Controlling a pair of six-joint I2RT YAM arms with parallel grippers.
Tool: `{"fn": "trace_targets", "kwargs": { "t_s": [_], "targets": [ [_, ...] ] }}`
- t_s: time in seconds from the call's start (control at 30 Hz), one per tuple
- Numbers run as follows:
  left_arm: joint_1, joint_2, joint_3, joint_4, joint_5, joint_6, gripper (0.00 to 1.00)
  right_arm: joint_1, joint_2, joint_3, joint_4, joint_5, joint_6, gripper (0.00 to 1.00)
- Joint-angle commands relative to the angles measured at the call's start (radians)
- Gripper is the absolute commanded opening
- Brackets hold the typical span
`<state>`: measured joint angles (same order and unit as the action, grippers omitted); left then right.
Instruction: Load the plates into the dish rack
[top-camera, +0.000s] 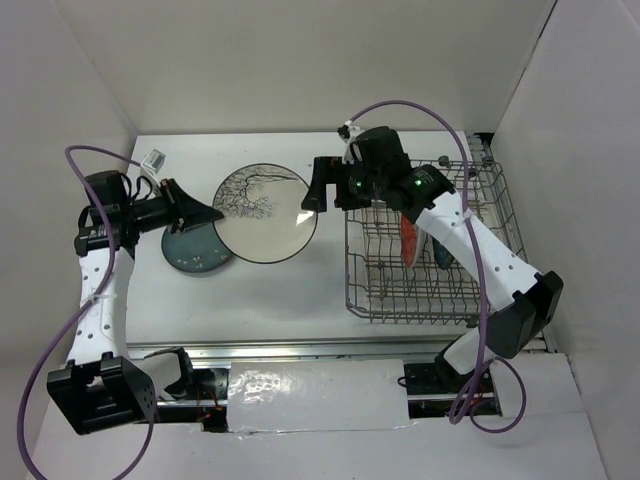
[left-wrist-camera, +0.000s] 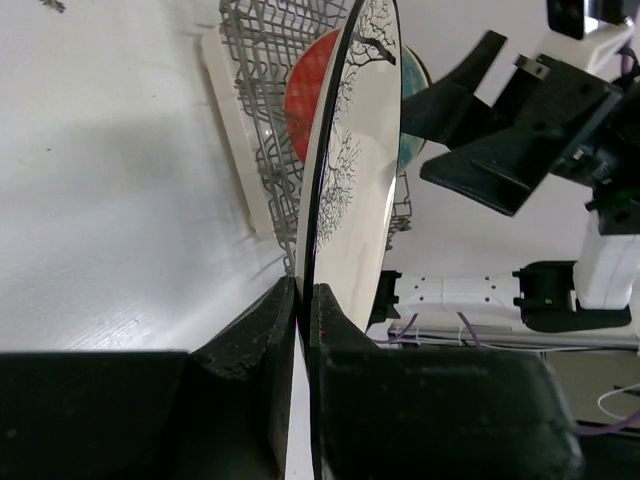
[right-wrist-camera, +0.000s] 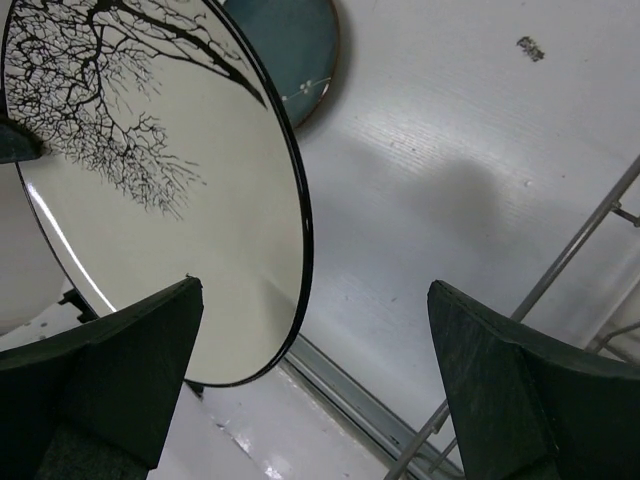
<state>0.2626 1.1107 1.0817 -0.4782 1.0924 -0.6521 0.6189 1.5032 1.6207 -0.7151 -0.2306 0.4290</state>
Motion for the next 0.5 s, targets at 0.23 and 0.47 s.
{"fn": "trace_targets", "kwargs": {
  "t_s": [0.23, 0.47],
  "targets": [
    [0.023, -0.045, -0.006, 0.156, 0.224, -0.052, 0.00, 0.002, 0.011, -0.019, 0.229, -0.335, 0.010, 0.77],
    [0.026, -0.052, -0.019, 0.150, 0.201, -0.044, 0.00, 0.004, -0.035, -0.064, 0.284, -0.392, 0.031, 0.05]
  ]
}}
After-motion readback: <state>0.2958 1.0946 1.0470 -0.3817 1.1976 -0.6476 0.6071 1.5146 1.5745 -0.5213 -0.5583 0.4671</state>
